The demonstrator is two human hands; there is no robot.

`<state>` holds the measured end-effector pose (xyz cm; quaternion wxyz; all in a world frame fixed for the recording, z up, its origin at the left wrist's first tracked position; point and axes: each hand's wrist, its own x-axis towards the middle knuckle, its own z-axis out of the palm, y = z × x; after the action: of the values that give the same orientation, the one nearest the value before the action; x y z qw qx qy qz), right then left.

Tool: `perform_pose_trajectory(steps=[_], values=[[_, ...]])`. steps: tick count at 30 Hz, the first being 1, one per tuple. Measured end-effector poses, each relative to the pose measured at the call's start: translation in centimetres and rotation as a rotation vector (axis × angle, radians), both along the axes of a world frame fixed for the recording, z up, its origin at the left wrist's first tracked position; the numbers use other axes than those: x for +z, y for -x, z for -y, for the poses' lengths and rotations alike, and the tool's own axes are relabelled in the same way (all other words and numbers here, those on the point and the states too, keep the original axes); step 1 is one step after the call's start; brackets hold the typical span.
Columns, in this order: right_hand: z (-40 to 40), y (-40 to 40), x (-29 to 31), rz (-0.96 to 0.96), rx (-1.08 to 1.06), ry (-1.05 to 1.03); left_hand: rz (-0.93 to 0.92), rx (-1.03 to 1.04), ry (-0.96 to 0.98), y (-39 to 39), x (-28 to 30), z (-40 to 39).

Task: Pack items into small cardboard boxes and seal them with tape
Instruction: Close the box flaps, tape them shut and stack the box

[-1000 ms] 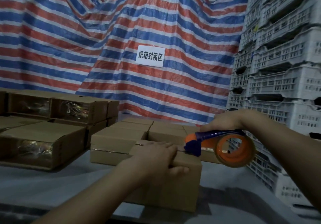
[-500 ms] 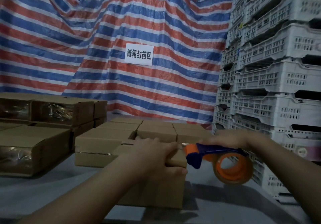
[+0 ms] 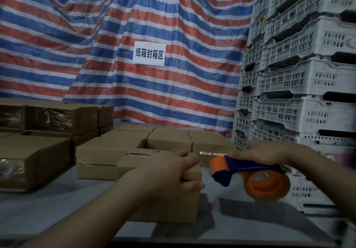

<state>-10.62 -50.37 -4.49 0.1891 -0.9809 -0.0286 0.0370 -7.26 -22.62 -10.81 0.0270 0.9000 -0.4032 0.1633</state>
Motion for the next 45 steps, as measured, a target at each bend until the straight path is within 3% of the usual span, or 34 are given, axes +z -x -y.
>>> perform_pose_trajectory(steps=[2,4,5,6,12,17,23,24,28,31,35,39,45], values=[[-2.0,-0.9,0.1,0.106,0.024,0.369,0.015,-0.009,0.008,0.0,0.1,0.0],[-4.4,-1.5,-0.1,0.203,-0.020,0.942,0.009,-0.005,0.005,0.1,0.2,0.0],[-5.1,-1.6,-0.8,0.223,-0.021,1.117,0.007,0.002,-0.001,0.1,0.2,0.0],[-5.2,-1.8,-1.8,0.241,-0.011,1.164,0.002,0.009,-0.010,0.2,0.2,0.1],[-3.0,-0.6,-7.8,0.619,-0.244,0.892,0.005,-0.008,-0.007,0.5,0.3,0.4],[-2.4,-0.3,-12.6,0.658,-0.437,0.766,0.033,-0.023,-0.001,0.4,0.2,0.4],[-3.5,-0.2,-10.3,0.645,-0.440,0.505,0.042,-0.032,-0.003,0.5,0.2,0.4],[-4.4,-0.5,-9.2,0.658,-0.384,0.342,0.037,-0.030,-0.003,0.5,0.3,0.4],[-9.3,-2.6,-5.5,0.465,-0.215,-0.848,0.035,-0.021,-0.005,0.5,0.3,0.4],[-13.1,-3.4,-6.4,0.325,-0.158,-1.165,0.049,-0.005,0.051,0.2,0.2,0.2],[-14.1,-3.4,-8.4,0.305,-0.084,-1.338,0.090,0.020,0.082,0.1,-0.3,0.4],[-13.6,-2.7,-9.4,0.313,-0.077,-1.322,0.030,0.001,0.145,0.3,-0.2,0.3],[-13.4,-0.7,-10.3,0.244,-0.165,-1.294,-0.045,-0.051,0.524,1.0,-0.2,-4.1]])
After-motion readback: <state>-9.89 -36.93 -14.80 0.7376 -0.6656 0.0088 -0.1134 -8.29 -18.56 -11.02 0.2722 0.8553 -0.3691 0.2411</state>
